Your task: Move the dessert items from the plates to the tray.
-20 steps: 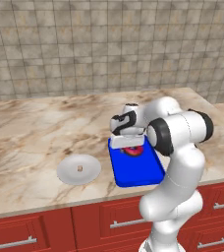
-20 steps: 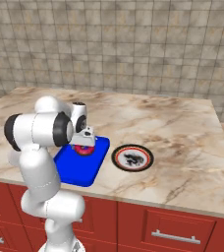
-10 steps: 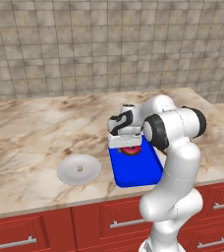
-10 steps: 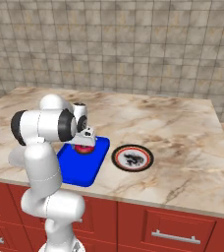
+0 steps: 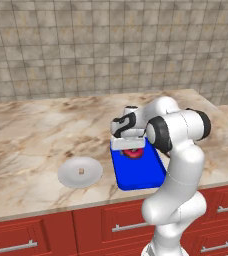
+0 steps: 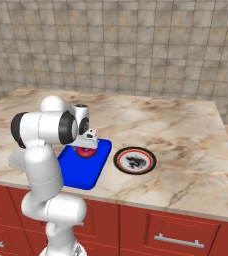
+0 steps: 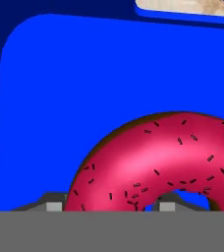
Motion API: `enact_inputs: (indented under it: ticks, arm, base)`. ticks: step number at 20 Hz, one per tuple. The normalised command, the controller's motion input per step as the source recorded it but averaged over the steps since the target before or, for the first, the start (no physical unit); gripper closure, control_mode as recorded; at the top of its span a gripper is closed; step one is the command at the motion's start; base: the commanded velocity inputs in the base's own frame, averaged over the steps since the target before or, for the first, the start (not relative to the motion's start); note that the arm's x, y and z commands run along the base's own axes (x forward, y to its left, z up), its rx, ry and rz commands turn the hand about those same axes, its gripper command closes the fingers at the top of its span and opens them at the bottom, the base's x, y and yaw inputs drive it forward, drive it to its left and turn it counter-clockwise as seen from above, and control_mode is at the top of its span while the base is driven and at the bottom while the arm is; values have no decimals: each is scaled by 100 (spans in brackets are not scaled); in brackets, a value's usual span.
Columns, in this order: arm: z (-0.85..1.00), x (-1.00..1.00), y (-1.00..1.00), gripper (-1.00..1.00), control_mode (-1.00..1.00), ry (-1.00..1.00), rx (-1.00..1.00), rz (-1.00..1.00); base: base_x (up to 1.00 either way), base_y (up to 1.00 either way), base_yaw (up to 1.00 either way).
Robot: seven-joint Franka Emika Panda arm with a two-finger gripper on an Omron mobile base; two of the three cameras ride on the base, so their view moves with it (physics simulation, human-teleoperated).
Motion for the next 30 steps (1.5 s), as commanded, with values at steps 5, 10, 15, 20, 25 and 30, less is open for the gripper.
enact_inputs:
  ticks: [5, 10, 15, 20, 25, 30]
  arm:
    - [3, -2, -15, -100, -100, 0, 0, -1]
    - [21, -18, 3, -100, -100, 0, 0, 0]
    - [45, -28, 18, -100, -100, 0, 0, 0]
    - [66, -34, 26, -100, -100, 0, -1, 0]
    - [59, -46, 36, -100, -100, 0, 0, 0]
    - [12, -61, 42, -100, -100, -2, 0, 0]
  base:
    - [0, 0, 0]
    - [0, 0, 0]
    - [0, 0, 0]
    - [0, 0, 0]
    - [0, 0, 0]
    - [0, 0, 0]
